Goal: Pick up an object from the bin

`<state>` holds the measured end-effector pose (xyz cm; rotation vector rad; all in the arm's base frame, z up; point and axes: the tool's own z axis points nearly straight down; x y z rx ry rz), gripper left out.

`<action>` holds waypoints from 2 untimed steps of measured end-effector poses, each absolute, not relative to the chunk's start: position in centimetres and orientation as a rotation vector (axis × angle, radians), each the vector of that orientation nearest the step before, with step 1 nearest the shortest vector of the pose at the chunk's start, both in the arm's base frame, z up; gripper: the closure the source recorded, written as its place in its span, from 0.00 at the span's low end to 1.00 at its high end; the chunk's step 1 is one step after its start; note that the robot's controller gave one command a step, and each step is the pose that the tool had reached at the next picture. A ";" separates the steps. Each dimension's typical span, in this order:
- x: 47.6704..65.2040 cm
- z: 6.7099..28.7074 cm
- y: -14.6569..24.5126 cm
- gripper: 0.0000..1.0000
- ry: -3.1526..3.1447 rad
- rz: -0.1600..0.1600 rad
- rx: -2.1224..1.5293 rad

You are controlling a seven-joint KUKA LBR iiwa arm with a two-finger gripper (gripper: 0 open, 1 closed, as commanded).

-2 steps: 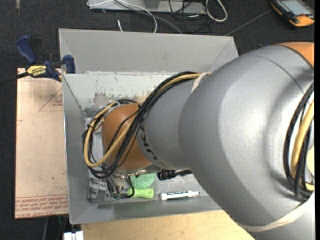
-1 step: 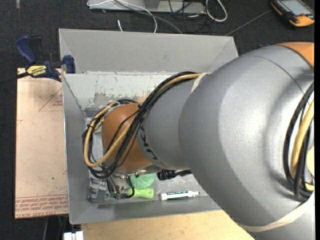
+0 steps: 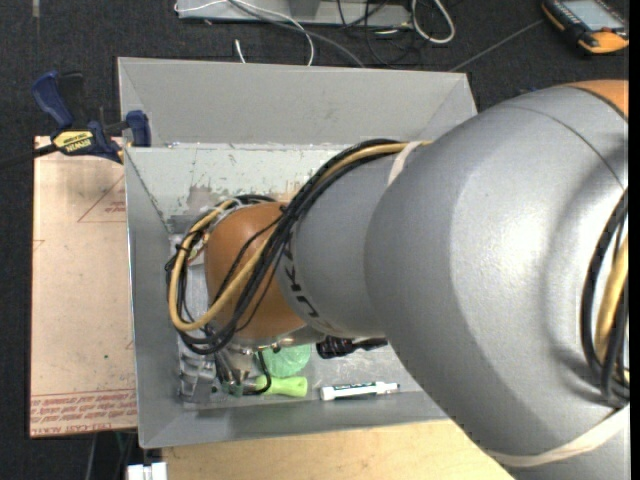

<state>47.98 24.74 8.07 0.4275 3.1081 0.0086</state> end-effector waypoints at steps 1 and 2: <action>48.0 10.0 24.8 1.00 3.108 0.009 0.428; 48.0 11.7 24.8 1.00 3.108 0.011 0.427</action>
Offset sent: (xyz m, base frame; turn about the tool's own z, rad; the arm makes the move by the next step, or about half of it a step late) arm -0.0002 0.0003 0.0408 0.0001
